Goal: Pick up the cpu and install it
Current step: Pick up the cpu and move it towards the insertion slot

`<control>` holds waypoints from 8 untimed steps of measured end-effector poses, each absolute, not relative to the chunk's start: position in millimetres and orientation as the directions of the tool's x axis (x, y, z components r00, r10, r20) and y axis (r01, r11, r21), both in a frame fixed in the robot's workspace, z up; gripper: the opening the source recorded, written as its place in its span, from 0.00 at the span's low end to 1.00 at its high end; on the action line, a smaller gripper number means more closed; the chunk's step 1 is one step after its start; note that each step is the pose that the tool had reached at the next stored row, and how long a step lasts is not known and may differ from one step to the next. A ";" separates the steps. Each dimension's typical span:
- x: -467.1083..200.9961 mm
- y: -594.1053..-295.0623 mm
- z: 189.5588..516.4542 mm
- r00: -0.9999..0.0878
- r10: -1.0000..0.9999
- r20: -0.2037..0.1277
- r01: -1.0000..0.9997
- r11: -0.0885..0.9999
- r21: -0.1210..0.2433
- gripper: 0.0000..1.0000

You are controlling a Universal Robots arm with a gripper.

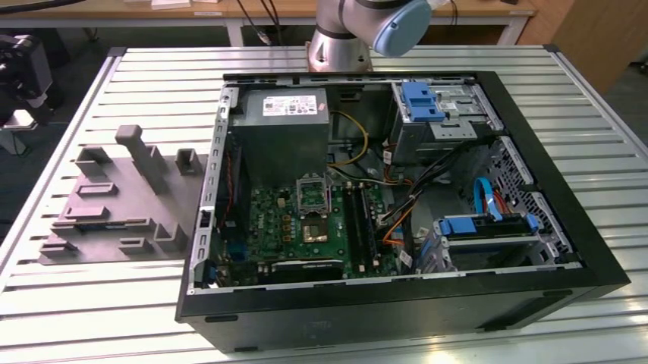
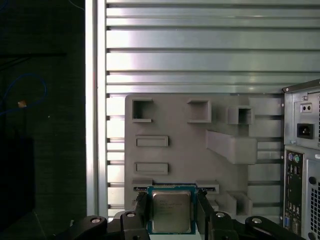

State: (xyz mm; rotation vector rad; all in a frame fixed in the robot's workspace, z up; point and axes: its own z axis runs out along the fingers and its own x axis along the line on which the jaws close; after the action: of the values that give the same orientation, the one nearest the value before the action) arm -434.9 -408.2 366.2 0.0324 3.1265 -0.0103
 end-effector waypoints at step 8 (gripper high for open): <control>-432.4 -408.3 366.2 -1.000 0.021 -0.015 0.021 1.000 -0.006 0.47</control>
State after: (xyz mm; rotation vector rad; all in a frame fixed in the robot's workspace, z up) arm -432.4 -408.3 366.2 0.0323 3.1265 -0.0102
